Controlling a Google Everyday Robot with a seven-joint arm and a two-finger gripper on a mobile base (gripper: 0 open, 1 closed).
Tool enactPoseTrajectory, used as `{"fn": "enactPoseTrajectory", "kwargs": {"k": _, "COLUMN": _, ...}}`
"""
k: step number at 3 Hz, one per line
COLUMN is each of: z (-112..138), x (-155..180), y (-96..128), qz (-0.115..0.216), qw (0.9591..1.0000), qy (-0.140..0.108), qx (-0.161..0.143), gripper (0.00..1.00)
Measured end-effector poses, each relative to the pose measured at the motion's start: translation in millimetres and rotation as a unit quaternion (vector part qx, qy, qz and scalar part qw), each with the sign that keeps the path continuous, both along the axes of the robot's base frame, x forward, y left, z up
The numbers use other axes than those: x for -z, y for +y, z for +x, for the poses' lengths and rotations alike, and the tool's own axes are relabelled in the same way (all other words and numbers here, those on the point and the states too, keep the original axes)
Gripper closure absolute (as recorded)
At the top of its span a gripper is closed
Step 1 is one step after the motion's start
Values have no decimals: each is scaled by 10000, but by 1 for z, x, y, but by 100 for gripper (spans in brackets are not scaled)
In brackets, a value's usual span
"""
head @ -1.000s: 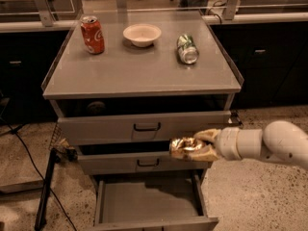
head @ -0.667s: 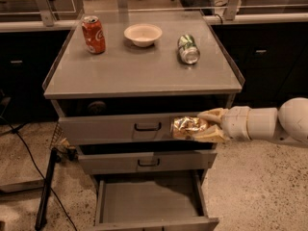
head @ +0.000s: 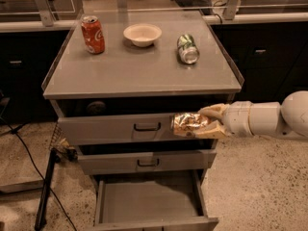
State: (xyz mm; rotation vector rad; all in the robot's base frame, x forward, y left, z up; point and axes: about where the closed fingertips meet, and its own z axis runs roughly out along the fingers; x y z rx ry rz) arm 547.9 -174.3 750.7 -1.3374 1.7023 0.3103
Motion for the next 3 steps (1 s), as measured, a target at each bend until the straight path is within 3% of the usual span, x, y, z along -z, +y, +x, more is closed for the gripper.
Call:
{"fn": "enactPoseTrajectory", "kwargs": {"k": 1, "z": 1, "x": -33, "y": -1, "qz": 6, "qw": 10000, "qy": 4, "qx": -22, "gripper": 100}}
{"fn": "enactPoseTrajectory", "kwargs": {"k": 3, "z": 9, "x": -134, "y": 8, "qz": 72, "qw": 9998, "qy": 79, "qx": -192, "gripper": 100}}
